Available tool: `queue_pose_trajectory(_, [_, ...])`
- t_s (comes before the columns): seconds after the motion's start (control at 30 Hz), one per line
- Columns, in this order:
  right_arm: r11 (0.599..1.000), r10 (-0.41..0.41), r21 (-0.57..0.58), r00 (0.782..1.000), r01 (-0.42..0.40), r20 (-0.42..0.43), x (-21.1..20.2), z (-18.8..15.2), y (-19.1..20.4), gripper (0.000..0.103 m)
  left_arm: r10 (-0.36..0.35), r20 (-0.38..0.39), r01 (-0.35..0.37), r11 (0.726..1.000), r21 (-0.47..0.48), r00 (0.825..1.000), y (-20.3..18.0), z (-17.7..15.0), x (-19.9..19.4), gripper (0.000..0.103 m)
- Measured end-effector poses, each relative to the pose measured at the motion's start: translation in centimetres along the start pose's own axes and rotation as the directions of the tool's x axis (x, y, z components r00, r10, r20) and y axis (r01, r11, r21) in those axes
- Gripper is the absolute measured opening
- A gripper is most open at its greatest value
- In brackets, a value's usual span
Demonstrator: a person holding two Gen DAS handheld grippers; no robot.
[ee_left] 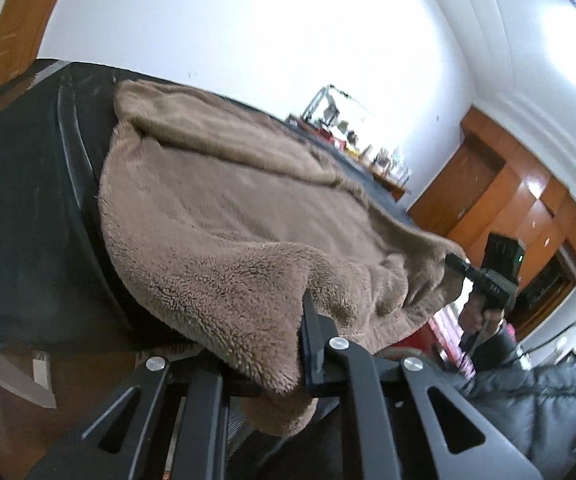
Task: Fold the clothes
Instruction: 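Fold the held fleece end over the bundle with the right gripper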
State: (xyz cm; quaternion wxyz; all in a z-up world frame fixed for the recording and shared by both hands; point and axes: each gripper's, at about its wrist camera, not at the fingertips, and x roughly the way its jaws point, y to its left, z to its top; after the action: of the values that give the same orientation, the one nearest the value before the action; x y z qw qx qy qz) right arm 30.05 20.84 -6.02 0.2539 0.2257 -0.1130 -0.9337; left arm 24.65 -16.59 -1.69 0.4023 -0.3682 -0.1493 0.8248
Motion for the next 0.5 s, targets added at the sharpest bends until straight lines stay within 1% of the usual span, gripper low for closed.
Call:
queue_pose_trajectory(0.07, [1.0,0.013,0.008,0.999,-0.014,0.032,-1.1,1.0,-0.3,0.017,-0.006,0.016,0.006,1.0,-0.017,1.0,-0.2,0.0,-0.4,0.014])
queue_pose_trajectory(0.13, [1.0,0.007,0.002,0.999,-0.007,0.047,-1.3,1.6,-0.2,0.017,0.003,0.027,-0.003,1.0,-0.013,1.0,-0.5,0.1,-0.7,0.014])
queue_pose_trajectory(0.23, [1.0,0.003,-0.001,0.999,-0.003,0.05,-1.2,2.2,-0.1,0.017,0.007,0.034,-0.006,1.0,-0.017,0.999,-1.1,0.4,-0.4,0.014])
queue_pose_trajectory(0.37, [1.0,-0.012,0.006,0.998,0.012,0.054,-0.8,2.9,-0.1,0.017,0.013,0.044,-0.012,0.999,-0.034,0.999,-1.0,1.1,-0.8,0.014])
queue_pose_trajectory(0.5, [0.999,-0.045,0.012,0.996,0.044,0.081,-1.0,4.3,-0.2,0.017,-0.007,0.106,0.017,0.996,-0.091,0.994,-0.4,2.9,-2.0,0.014])
